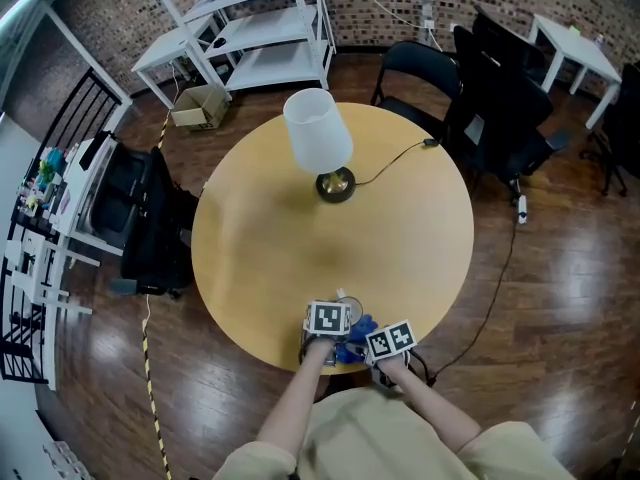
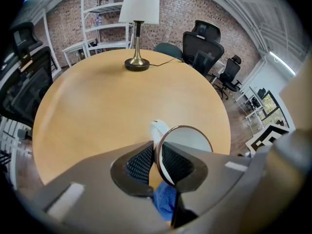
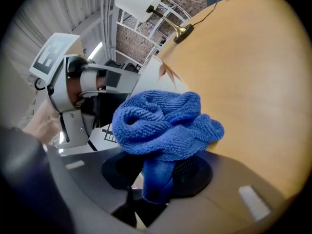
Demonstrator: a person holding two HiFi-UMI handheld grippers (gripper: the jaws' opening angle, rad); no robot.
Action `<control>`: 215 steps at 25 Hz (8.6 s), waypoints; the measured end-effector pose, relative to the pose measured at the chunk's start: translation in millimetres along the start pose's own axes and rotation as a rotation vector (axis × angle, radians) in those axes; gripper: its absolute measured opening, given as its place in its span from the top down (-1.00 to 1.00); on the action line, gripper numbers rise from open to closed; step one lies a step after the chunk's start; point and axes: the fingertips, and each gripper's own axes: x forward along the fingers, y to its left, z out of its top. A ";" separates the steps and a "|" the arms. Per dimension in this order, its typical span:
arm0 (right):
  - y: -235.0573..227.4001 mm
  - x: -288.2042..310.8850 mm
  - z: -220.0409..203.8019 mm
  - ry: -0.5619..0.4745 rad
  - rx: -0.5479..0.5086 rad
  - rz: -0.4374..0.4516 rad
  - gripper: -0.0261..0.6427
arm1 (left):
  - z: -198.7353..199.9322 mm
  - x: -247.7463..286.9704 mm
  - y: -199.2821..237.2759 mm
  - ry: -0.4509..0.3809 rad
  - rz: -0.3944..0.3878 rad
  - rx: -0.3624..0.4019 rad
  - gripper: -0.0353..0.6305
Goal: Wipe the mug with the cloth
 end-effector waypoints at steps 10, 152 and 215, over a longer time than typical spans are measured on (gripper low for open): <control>19.6 19.6 -5.1 0.067 -0.060 0.026 0.53 | -3.8 0.5 -3.7 0.000 -0.029 -0.198 0.76; -0.1 -19.2 17.1 0.197 -0.734 -0.384 0.55 | 4.3 34.4 30.0 0.373 -0.249 -0.184 0.81; 148.7 -200.0 237.4 -0.606 -0.551 -0.031 0.83 | 125.1 -191.9 99.5 -0.608 -0.172 -0.202 0.51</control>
